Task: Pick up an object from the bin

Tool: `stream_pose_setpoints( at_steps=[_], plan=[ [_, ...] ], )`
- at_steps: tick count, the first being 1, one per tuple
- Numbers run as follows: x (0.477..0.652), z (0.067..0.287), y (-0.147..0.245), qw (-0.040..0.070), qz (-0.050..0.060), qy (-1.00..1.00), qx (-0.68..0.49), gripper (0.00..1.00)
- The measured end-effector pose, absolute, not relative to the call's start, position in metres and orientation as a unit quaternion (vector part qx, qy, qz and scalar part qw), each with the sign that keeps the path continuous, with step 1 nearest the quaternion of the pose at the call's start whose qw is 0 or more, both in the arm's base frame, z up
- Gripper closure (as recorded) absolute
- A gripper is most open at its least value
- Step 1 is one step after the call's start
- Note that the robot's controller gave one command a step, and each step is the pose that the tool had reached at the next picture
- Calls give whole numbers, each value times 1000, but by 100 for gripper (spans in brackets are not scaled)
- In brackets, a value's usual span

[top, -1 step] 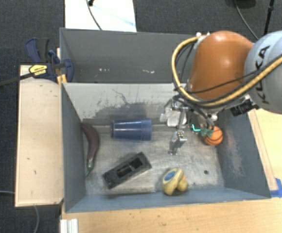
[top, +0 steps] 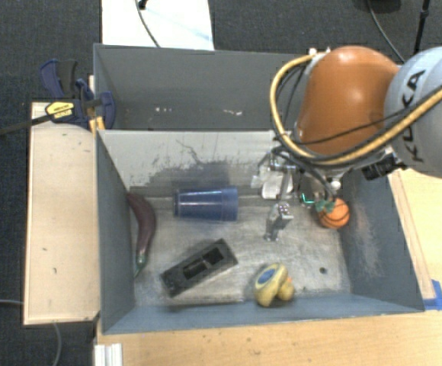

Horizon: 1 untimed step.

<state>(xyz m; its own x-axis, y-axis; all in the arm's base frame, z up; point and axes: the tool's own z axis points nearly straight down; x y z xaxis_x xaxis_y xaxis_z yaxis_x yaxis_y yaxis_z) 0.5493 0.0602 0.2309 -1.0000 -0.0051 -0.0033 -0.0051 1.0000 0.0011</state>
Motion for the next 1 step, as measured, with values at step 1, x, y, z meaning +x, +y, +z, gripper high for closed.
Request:
stream_pose_setpoints(
  at_steps=[1],
  plan=[
    [537,170,98,4,1,1000,12,0]
  ],
)
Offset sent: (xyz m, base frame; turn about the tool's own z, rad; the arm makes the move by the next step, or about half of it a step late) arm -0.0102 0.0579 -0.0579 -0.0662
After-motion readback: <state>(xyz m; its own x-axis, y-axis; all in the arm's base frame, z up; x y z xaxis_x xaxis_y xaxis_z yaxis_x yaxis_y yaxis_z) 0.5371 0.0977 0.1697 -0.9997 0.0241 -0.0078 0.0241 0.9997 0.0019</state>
